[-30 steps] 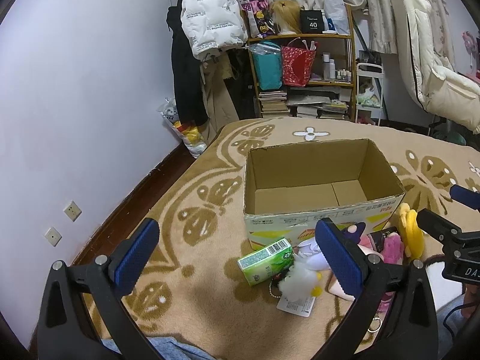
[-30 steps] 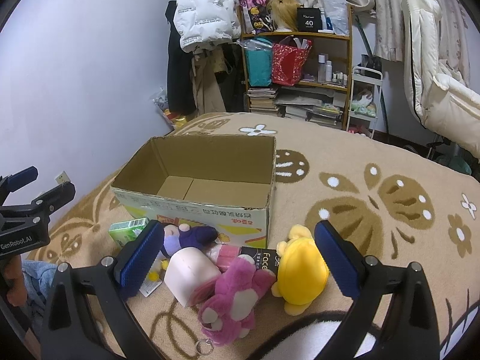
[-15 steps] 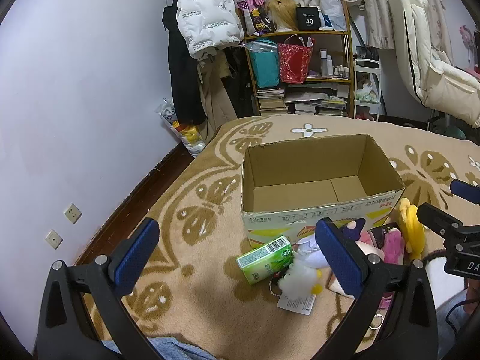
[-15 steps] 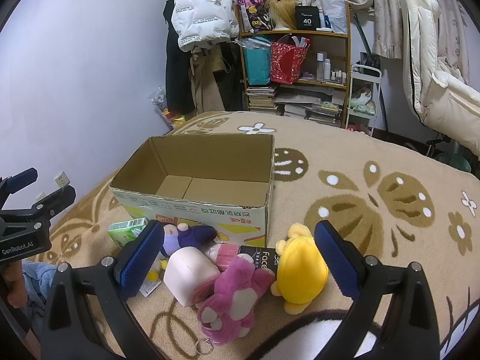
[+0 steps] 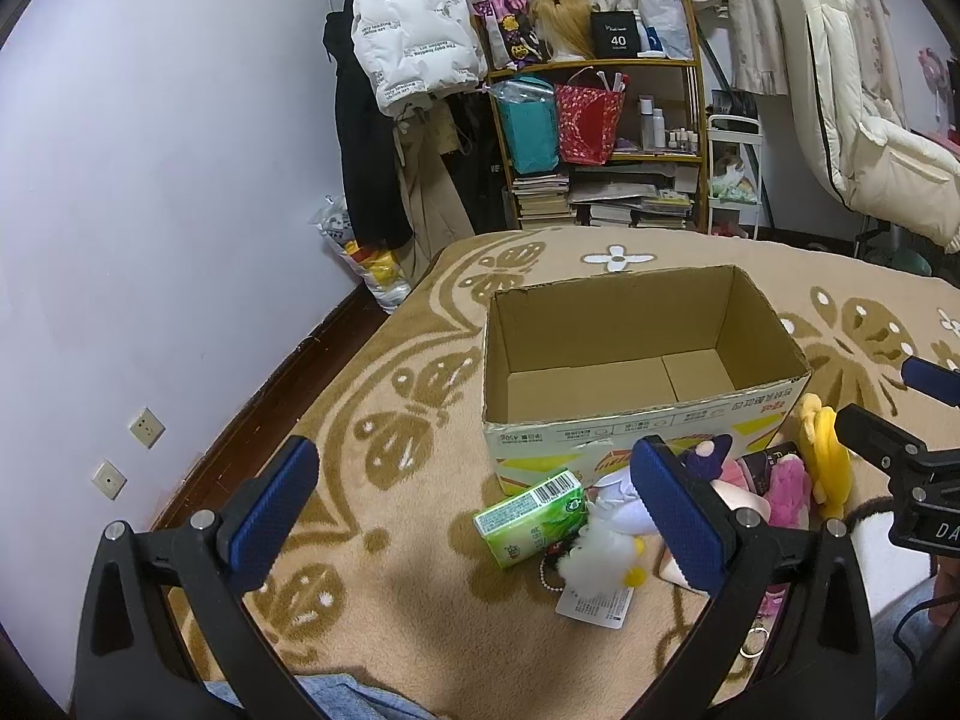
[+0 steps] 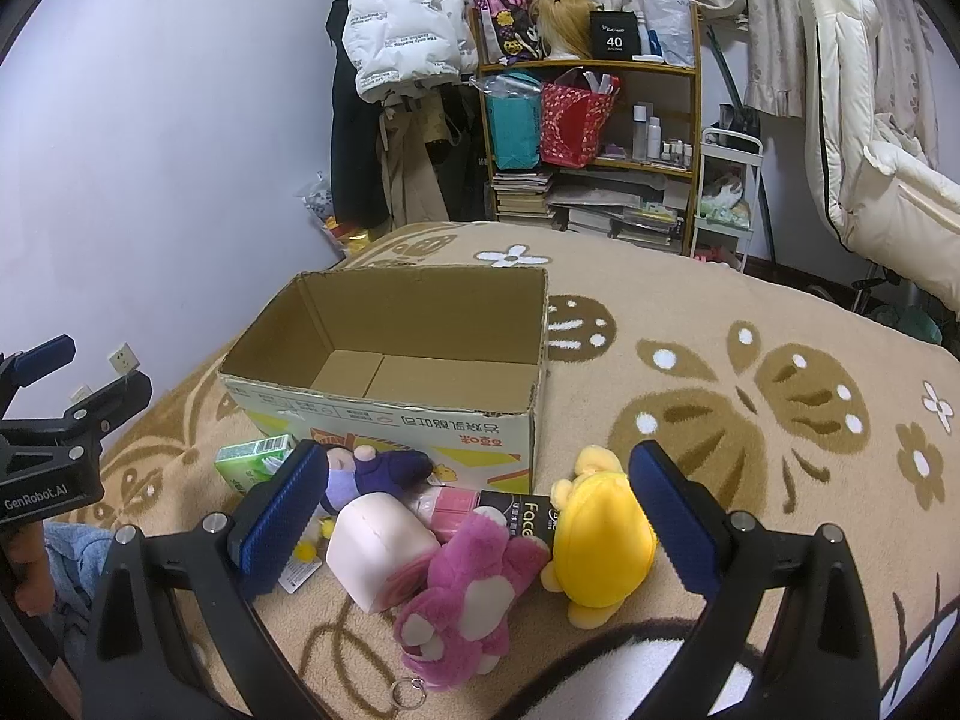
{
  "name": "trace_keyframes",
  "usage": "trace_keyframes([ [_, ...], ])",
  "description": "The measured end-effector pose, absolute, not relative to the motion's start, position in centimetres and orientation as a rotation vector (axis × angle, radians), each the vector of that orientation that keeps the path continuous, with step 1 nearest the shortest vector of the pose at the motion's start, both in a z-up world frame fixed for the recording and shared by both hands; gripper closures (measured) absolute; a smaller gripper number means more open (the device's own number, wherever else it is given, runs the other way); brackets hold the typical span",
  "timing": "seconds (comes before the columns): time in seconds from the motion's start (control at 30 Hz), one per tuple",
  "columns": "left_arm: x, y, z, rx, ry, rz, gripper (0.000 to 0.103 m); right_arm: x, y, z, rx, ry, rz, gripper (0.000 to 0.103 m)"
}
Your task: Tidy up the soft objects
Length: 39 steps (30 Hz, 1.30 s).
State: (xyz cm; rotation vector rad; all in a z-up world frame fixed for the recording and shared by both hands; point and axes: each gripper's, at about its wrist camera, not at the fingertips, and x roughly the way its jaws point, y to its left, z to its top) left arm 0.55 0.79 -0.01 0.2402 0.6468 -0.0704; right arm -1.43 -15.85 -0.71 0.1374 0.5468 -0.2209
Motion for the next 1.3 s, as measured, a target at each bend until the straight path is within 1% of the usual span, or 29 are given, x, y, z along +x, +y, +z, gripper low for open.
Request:
trace_keyframes([
  [0.93, 1.0, 0.5, -0.3, 0.254, 0.673, -0.091, 0.000, -1.5, -16.1, -1.2, 0.140, 0.546, -0.236, 0.000],
  [1.13, 1.4, 0.7, -0.2, 0.192, 0.666, -0.134, 0.000, -1.0, -16.7, -1.3, 0.171, 0.570, -0.237, 0.000],
  [1.3, 2.5, 0.8, -1.0, 0.187, 0.694, -0.116, 0.000, -0.5, -17.3, -1.7, 0.200, 0.596, -0.251, 0.000],
])
